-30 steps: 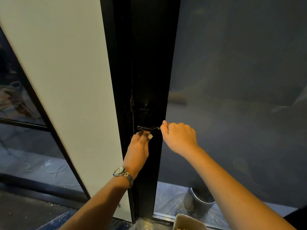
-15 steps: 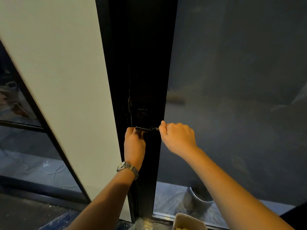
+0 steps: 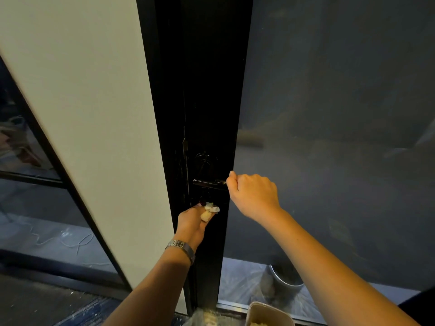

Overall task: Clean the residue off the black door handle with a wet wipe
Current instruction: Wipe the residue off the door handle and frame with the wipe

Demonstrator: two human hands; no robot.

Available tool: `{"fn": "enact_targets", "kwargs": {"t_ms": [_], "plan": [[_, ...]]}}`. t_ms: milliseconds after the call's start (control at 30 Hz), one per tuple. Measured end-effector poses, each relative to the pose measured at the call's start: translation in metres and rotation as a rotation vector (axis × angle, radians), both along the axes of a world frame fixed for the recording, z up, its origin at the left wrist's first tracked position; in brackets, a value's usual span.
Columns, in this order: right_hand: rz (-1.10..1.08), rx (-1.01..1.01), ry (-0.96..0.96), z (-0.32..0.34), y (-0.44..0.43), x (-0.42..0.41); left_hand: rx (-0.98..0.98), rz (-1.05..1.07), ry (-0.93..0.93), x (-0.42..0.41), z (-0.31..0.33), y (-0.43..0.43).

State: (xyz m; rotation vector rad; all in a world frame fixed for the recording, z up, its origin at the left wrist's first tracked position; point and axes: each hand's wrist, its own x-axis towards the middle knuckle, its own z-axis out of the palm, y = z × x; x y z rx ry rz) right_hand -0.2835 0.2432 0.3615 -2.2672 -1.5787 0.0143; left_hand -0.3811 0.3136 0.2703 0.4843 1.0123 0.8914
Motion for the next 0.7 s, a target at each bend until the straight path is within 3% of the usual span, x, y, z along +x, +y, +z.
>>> {"fn": "enact_targets", "kwargs": {"t_ms": [133,267,700], "plan": [[-0.013,-0.001,0.002,0.000,0.000,0.000,-0.043,0.035,-0.022,0.016,0.006,-0.011],[-0.007,0.000,0.003,0.000,0.000,0.000,-0.033,0.137,0.105,0.024,0.001,-0.017],[0.008,0.002,0.003,-0.002,0.001,0.001,-0.103,0.324,0.078,0.024,-0.011,-0.013]]}}
